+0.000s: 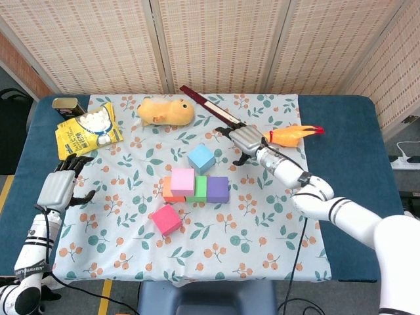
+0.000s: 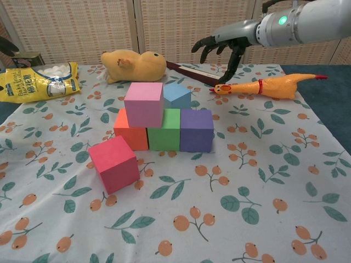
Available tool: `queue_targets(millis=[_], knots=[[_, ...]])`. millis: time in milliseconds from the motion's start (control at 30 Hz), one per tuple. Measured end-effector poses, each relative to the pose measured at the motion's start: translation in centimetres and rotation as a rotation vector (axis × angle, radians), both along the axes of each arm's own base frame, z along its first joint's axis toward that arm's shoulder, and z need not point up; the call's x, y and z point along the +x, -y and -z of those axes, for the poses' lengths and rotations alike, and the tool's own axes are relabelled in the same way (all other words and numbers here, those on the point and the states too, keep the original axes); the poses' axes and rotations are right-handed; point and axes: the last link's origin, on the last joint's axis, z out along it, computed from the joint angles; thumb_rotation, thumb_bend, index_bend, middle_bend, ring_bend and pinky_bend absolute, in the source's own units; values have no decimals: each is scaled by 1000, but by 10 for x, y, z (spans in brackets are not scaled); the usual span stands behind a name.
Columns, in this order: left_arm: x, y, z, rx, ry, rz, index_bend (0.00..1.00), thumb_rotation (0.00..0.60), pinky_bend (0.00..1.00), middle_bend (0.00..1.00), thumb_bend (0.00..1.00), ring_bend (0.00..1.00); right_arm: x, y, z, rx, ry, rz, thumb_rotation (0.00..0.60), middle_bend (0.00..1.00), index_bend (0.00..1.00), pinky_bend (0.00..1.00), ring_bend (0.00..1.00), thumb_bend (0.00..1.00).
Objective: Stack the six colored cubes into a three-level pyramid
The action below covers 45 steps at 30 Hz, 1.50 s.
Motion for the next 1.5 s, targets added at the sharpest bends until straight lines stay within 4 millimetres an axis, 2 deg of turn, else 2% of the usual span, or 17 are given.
queue_targets(millis=[133,333,533,700,767,867,1000,1067,1200,1500], knots=[[-7,2,-4,11,16,-20,174,600,134,142,305,28,12,10,26,-6,-68,-37,600,87,0,107,0,0],[-11,1,-7,23,40,-35,173,600,130,136,306,21,26,14,57,-1,-163,-109,600,47,0,106,0,0],[-14,1,-8,37,57,-43,171,600,129,129,307,20,37,14,79,4,-204,-151,600,47,0,106,0,0],[-17,2,-9,43,80,-50,164,600,129,123,304,19,44,17,88,-3,-222,-167,600,50,0,106,0,0],[-18,3,-9,43,90,-52,160,600,129,121,304,19,47,17,91,-3,-218,-163,600,79,24,106,0,0],[-19,5,-10,44,102,-52,157,600,128,116,305,16,49,17,96,0,-220,-159,600,154,132,111,0,0],[-20,6,-11,47,113,-48,154,600,128,112,304,7,48,18,97,-3,-209,-153,600,272,319,161,20,0],[-21,6,-11,48,116,-46,154,600,128,112,305,6,47,19,96,-9,-195,-157,600,303,368,174,43,0],[-19,6,-11,49,119,-35,152,600,128,113,305,6,44,22,87,-26,-160,-156,600,320,394,176,63,0],[-9,9,-13,60,116,13,153,600,128,117,302,6,22,31,37,-90,-23,-137,600,348,406,178,88,0]])
